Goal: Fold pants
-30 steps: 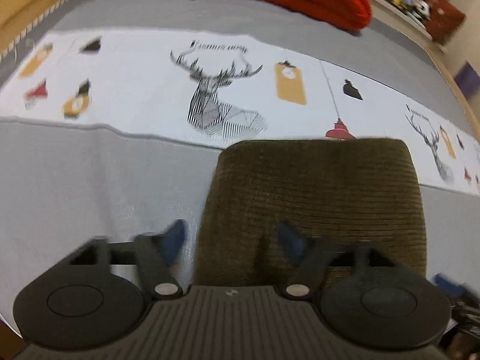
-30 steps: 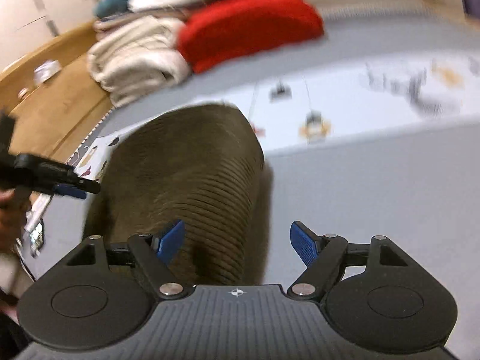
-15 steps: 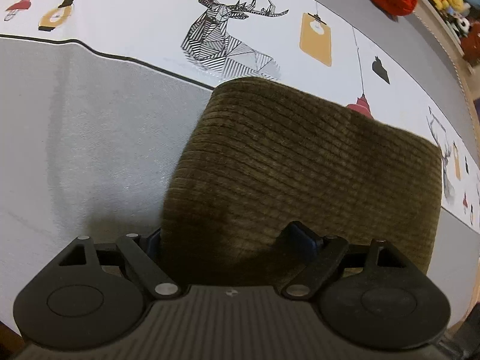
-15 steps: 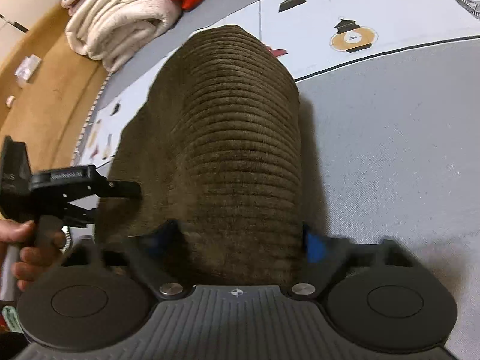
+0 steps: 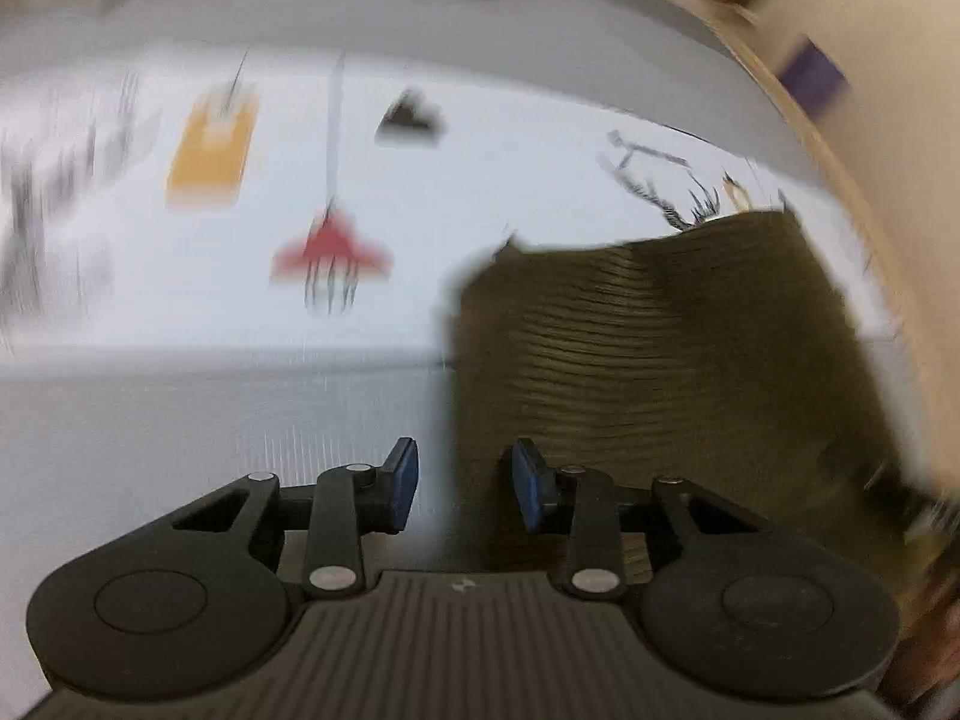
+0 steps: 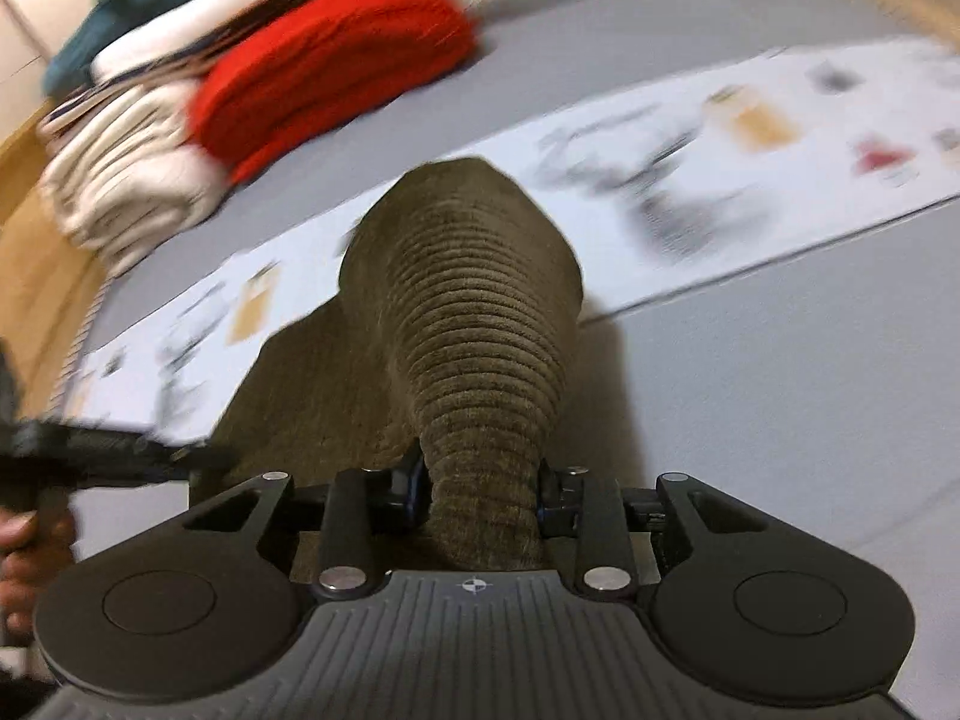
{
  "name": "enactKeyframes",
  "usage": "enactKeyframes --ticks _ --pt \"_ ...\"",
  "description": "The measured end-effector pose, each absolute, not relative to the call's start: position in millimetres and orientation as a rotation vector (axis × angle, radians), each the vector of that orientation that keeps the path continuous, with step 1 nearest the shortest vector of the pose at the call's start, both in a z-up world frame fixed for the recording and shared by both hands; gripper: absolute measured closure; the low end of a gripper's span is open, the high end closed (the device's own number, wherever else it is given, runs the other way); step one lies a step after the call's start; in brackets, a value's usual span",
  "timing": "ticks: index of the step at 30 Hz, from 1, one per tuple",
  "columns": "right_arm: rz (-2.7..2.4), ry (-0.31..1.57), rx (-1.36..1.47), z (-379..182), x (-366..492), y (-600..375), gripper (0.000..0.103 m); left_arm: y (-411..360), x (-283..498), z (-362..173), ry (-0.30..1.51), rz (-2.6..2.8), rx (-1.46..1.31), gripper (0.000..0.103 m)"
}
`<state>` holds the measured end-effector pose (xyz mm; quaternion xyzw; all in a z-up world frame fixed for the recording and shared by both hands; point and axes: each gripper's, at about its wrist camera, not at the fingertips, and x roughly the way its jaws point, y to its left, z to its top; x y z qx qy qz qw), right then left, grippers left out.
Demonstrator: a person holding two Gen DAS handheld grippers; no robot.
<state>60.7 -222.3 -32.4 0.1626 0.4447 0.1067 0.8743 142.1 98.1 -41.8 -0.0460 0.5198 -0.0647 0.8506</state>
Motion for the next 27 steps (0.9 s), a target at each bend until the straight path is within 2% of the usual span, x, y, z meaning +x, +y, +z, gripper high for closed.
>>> enactKeyframes --ticks 2,8,12,18,21,23,25,27 --pt "0.136 0.915 0.326 -34 70 -254 0.069 77 137 -28 1.028 -0.183 -0.011 0.064" --pt "0.015 0.980 0.235 -34 78 -309 0.065 54 122 -14 0.960 -0.308 -0.015 0.064" --pt "0.069 0.921 0.074 -18 60 -314 0.065 27 118 -19 0.934 -0.406 0.040 0.065" --pt "0.225 0.889 0.022 -11 48 -308 0.066 -11 111 -39 0.917 -0.520 0.106 0.065" --pt "0.336 1.072 -0.221 -62 39 -286 0.067 -19 120 -60 0.960 -0.523 0.112 0.065" --pt "0.349 1.115 -0.422 -85 32 -276 0.068 -18 132 -92 1.112 -0.440 0.141 0.062" --pt "0.366 1.130 -0.408 -79 39 -279 0.067 -7 143 -109 1.213 -0.378 0.067 0.056" --pt "0.408 1.157 -0.333 -70 49 -290 0.070 2 153 -101 1.215 -0.358 -0.034 0.055"
